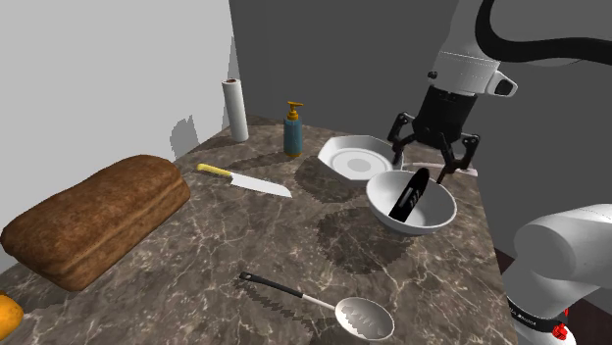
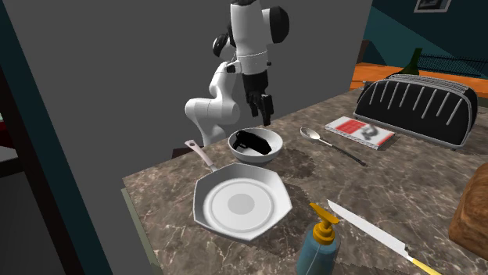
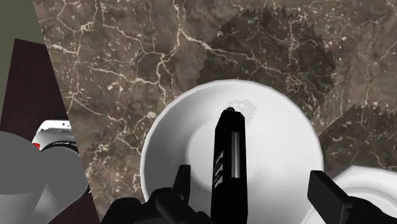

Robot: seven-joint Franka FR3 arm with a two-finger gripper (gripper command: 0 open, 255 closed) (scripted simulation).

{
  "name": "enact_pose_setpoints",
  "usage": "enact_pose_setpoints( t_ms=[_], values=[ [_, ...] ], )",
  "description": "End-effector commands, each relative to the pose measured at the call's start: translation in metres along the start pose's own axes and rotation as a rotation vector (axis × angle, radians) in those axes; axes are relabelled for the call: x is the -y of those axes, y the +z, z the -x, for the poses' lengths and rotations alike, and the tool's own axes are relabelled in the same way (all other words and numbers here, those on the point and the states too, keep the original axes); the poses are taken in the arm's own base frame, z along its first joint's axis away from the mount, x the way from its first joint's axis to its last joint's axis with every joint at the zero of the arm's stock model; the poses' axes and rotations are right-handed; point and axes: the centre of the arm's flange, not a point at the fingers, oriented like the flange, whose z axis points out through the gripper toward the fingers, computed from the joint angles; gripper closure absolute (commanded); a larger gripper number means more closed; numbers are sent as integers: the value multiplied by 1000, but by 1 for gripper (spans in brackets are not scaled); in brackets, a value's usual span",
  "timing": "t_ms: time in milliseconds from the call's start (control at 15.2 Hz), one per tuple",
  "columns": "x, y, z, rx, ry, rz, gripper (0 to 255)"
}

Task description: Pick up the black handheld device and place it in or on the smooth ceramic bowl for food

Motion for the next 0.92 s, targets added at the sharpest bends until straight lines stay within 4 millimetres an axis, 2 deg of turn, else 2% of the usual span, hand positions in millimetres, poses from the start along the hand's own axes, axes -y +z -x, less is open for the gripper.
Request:
enact_pose_setpoints(
  t_ms=[0, 66, 330, 858],
  values=[
    [0, 0, 0, 0, 0, 0, 0],
    [0, 0, 0, 0, 0, 0, 0],
    [0, -50, 0, 0, 0, 0, 0],
    [0, -50, 0, 0, 0, 0, 0]
  ],
)
